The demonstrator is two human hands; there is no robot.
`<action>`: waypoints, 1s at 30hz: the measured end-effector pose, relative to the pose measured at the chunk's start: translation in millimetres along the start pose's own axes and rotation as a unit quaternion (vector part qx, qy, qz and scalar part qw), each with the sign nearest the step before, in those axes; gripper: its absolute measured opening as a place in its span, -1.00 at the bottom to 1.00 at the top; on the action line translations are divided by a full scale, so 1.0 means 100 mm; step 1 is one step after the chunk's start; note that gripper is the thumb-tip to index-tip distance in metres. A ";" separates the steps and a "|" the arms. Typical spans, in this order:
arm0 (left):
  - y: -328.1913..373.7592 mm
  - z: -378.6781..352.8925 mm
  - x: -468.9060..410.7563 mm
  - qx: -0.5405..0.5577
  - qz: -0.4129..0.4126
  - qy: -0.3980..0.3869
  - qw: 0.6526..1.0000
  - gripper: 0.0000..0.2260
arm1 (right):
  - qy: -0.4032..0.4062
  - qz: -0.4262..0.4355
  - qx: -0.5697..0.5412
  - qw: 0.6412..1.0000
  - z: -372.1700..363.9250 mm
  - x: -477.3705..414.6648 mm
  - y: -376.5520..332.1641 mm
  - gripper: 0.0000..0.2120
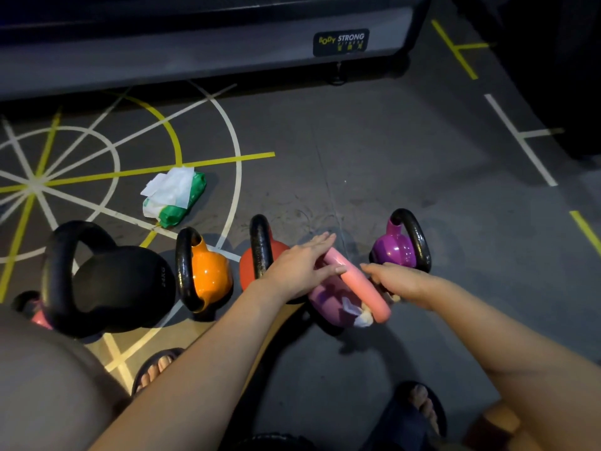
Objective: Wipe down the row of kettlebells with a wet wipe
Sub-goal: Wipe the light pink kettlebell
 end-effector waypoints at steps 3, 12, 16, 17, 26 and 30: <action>-0.02 0.01 -0.02 0.000 0.002 0.004 1.000 -0.32 | -0.037 -0.039 -0.095 0.994 -0.02 0.04 -0.13 -0.58; -0.01 0.00 -0.01 0.001 -0.004 0.004 1.000 -0.30 | -0.096 -0.103 -0.090 0.986 0.04 -0.13 -0.44 -0.79; -0.02 0.01 -0.02 0.001 -0.002 0.000 1.000 -0.30 | -0.107 -0.072 -0.132 0.983 0.09 -0.17 -0.51 -0.82; -0.02 0.01 -0.03 0.003 -0.001 -0.002 1.000 -0.30 | -0.106 -0.061 -0.150 0.981 0.12 -0.17 -0.53 -0.85; -0.07 0.04 -0.08 0.031 0.008 -0.006 0.999 -0.30 | -0.026 0.070 -0.016 0.997 0.38 0.18 -0.54 -0.72; -0.07 0.02 -0.13 0.048 -0.002 -0.005 0.999 -0.32 | 0.109 0.063 -0.102 0.987 0.49 0.39 -0.38 -0.90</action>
Point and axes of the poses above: each hand's wrist, its own x-axis away from the middle knuckle, its own z-axis out of the back of the hand, y = z × x, the point moved 9 cm from there along -x, towards the middle knuckle, and after that the axes turned 14 degrees about x, right-handed, at the moved point
